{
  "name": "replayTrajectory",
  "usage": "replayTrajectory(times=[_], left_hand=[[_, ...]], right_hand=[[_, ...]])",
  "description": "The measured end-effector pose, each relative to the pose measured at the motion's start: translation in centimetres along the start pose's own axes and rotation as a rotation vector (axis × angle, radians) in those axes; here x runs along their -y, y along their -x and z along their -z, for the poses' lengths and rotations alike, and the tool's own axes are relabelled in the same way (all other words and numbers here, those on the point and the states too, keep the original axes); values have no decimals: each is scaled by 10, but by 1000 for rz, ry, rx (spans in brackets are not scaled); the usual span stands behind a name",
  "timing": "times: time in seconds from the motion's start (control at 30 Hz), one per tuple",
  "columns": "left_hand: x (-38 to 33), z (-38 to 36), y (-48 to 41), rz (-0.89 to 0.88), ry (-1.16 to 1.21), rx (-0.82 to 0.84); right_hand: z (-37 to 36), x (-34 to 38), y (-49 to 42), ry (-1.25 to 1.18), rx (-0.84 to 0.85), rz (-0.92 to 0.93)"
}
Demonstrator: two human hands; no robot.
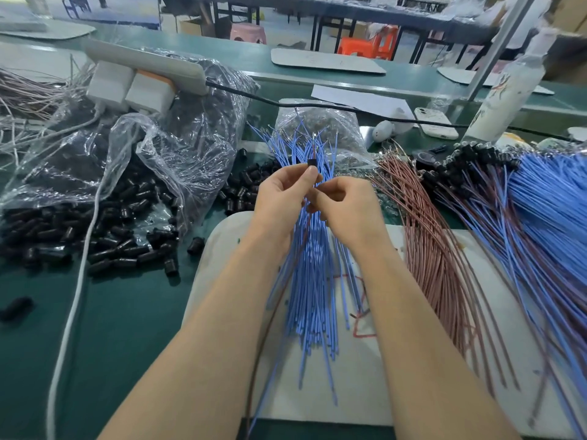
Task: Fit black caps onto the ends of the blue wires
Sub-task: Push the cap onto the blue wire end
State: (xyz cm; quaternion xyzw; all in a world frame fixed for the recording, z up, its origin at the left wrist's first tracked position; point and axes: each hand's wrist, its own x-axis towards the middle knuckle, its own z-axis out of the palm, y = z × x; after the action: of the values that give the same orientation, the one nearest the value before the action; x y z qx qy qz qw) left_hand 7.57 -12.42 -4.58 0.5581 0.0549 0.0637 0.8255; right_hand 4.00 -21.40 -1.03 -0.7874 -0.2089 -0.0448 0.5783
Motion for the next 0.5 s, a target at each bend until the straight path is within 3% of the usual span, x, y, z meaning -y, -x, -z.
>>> replayTrajectory(times=[0.5], left_hand=[[-3,0,2,-69,90,-78]], right_hand=[[2,-35,-14,8,92,-172]])
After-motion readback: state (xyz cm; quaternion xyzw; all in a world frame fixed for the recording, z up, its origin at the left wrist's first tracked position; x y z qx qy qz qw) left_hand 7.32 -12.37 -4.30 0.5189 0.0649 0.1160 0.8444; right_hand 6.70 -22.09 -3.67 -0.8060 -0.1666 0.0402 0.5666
